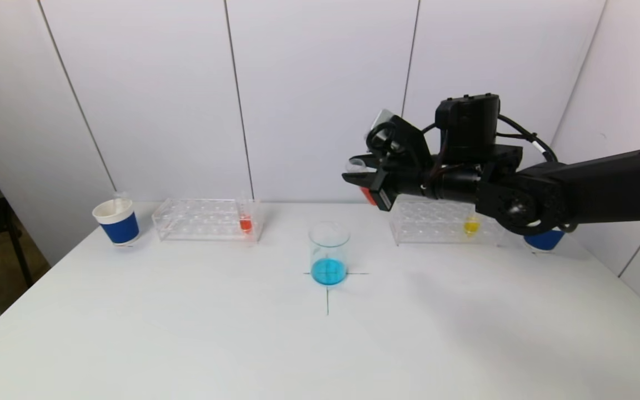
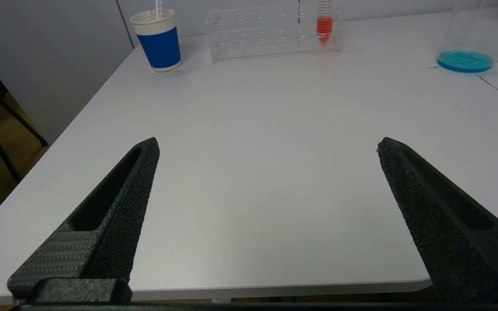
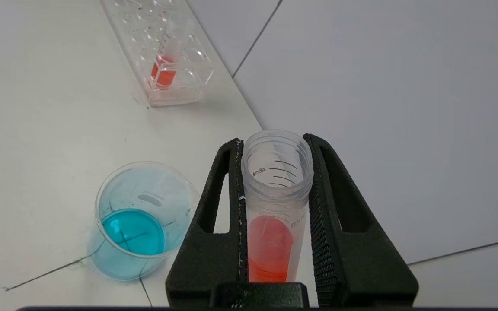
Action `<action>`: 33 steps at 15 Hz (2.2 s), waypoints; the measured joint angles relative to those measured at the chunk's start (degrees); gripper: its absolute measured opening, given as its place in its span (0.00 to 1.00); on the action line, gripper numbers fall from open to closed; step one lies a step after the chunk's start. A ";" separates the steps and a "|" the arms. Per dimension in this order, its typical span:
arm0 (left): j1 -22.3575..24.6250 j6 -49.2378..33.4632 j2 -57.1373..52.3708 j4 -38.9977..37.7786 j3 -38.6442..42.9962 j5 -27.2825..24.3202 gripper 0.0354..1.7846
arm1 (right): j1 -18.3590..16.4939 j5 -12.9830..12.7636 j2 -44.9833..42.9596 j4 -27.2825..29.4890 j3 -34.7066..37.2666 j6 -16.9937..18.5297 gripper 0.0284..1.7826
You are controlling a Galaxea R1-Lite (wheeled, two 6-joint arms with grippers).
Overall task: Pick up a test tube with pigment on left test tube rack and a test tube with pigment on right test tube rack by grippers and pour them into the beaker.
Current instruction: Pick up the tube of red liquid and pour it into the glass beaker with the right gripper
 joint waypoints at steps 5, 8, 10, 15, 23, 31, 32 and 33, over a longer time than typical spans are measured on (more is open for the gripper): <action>0.02 0.00 0.00 0.00 0.00 0.00 0.99 | 0.45 1.32 1.41 0.02 -0.21 -4.44 0.25; 0.00 -0.01 0.00 0.00 0.00 -0.01 0.99 | 0.48 1.34 2.27 0.13 -1.05 -7.41 0.25; 0.02 0.02 0.00 0.00 0.00 -0.01 0.99 | 0.56 1.34 2.73 0.13 -1.52 -9.73 0.25; 0.02 0.00 0.00 0.00 0.00 0.00 0.99 | 0.34 1.38 4.04 0.33 -2.21 -18.27 0.25; 0.02 0.00 0.00 0.00 0.00 0.00 0.99 | 0.59 2.06 5.33 -0.85 -2.07 -26.32 0.25; 0.02 0.00 0.00 0.00 0.00 -0.01 0.99 | 0.72 1.79 6.64 -0.90 -2.18 -34.04 0.25; 0.02 0.00 0.00 0.00 0.00 -0.04 0.99 | 0.69 1.57 6.79 -0.90 -2.21 -34.84 0.25; 0.02 0.00 0.00 0.00 0.00 0.00 0.99 | 0.69 1.43 7.00 -0.90 -2.22 -35.58 0.25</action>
